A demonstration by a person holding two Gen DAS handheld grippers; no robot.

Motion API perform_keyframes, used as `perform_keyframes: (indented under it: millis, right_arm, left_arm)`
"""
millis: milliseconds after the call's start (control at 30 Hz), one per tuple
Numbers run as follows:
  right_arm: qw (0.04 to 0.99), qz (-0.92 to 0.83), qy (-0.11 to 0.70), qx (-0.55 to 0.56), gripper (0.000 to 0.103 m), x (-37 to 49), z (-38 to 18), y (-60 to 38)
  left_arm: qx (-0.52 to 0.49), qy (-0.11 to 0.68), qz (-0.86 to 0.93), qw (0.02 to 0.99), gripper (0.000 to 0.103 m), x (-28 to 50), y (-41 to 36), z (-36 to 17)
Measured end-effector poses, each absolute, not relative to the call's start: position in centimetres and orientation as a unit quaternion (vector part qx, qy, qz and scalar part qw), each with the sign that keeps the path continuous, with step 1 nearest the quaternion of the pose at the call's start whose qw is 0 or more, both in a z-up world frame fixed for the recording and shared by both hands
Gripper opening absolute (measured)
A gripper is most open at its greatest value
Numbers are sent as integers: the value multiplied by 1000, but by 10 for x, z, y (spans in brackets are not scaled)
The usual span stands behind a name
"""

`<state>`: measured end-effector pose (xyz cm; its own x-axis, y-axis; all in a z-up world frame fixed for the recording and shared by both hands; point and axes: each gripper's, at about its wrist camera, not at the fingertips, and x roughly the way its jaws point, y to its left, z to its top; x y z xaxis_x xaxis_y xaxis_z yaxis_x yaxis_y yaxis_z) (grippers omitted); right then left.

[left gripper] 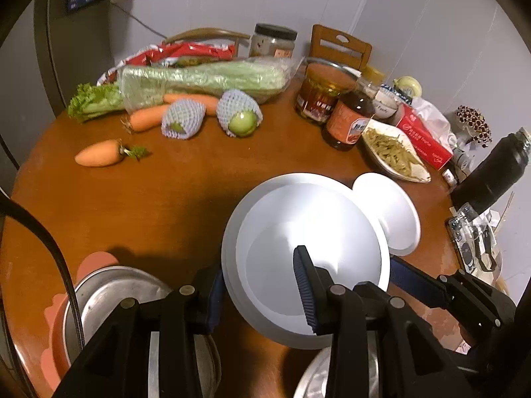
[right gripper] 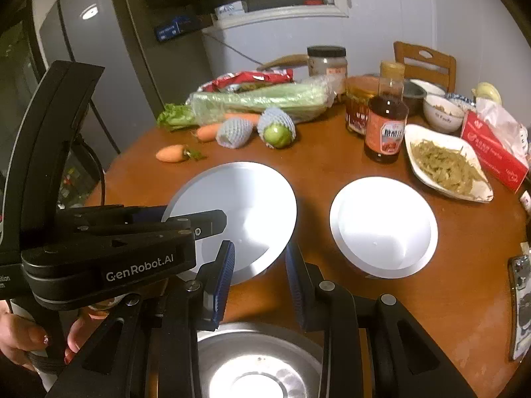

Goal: Organize plates and bowls
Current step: 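Lift the white plate off the noodle cup with the left tool, then carry the white plate over the steel bowl and lower it in with the left tool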

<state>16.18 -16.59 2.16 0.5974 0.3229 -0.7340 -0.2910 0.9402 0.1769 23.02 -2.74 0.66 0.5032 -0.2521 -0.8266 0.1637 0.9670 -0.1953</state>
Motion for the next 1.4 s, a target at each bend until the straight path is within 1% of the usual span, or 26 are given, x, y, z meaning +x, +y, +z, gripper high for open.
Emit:
perform_keyframes:
  millis: [367,633,1000,1400]
  right_arm:
    - [907,173,383,18,33,123,47,-176]
    - [915,170,366,18,33,91,57,-191]
    - [922,165,351,3,33,40,58,-204]
    - [919,167,356,1,33,5,39,-204]
  left_arm:
    - [-35,453,-131,881,39,191,-39,37]
    - [-28,443,-137,886,39,159,-52,44]
    - [-21,427,-146,892,39,113,-66,45]
    - [-12,433,-132,891,39,80,-71,25]
